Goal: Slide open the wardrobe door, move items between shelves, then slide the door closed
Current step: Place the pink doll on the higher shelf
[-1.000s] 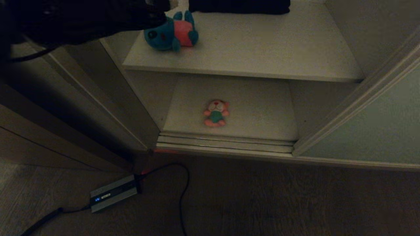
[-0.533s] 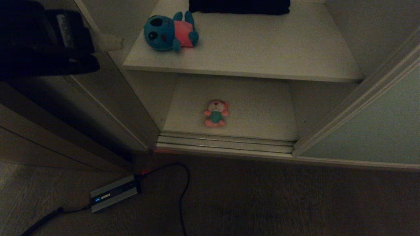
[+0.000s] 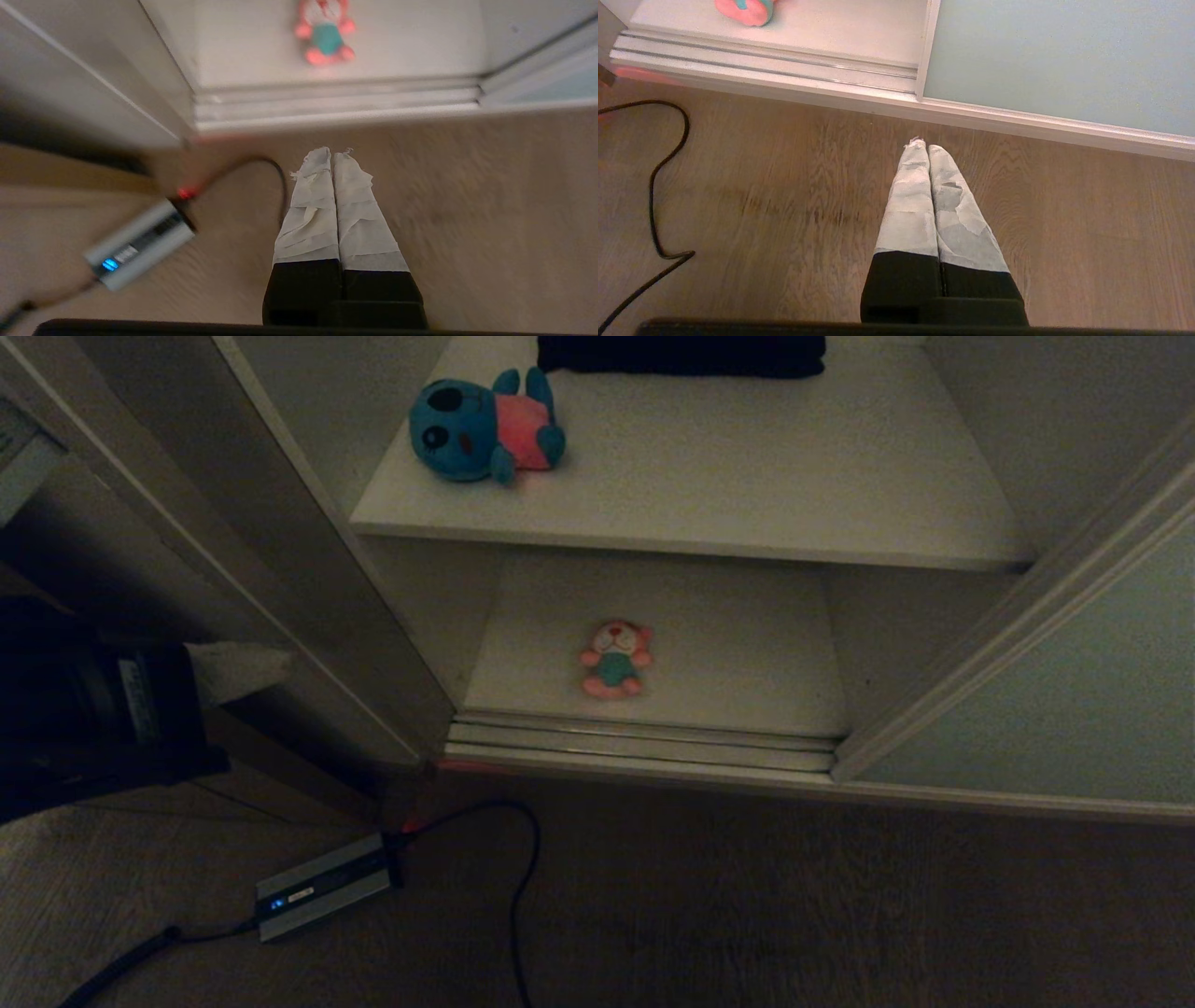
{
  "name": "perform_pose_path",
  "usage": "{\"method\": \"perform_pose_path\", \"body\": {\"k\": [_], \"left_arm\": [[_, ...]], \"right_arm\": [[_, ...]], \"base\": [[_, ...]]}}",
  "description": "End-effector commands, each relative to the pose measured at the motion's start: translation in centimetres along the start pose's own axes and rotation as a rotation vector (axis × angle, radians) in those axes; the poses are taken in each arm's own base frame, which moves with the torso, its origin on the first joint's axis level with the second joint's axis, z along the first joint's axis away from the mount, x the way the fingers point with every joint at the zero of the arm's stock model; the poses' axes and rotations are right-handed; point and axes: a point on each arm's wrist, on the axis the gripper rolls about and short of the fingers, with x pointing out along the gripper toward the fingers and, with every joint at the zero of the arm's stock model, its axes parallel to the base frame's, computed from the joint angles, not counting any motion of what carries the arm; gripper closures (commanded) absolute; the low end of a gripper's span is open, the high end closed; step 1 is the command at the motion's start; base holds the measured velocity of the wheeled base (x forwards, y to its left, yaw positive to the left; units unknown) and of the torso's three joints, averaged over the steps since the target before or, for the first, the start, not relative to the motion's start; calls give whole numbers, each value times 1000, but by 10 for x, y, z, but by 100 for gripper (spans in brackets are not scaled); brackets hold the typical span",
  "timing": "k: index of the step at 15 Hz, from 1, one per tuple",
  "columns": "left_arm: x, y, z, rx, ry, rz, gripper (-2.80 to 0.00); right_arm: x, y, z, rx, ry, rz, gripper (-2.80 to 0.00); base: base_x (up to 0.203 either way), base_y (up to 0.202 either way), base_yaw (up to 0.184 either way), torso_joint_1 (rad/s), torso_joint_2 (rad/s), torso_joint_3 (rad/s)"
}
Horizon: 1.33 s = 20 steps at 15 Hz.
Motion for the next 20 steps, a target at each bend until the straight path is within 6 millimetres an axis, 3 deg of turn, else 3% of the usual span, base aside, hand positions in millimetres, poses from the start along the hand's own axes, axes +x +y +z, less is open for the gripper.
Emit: {"method": "perform_pose_path", "body": {"k": [1, 5, 9, 12, 20], "left_arm": [[6, -1, -20, -27, 70, -35, 0], [12, -2, -28, -51, 113, -65, 0], [24, -2, -63, -57, 254, -47, 0], [26, -2, -65, -119, 269, -41, 0], [62, -14, -66, -189, 297, -55, 0]], "right_arm": [[0, 0, -1, 0, 3, 1, 0], [0, 0, -1, 0, 5, 0, 0], [0, 0, -1, 0, 4, 0, 0], [0, 0, -1, 0, 3, 0, 0], [0, 0, -1, 0, 5, 1, 0]], "base": [[0, 0, 0, 0, 0, 0], [0, 0, 0, 1, 0, -10], [0, 0, 0, 6, 3, -153], [0, 0, 0, 1, -1, -194], [0, 0, 0, 2, 2, -199]]}}
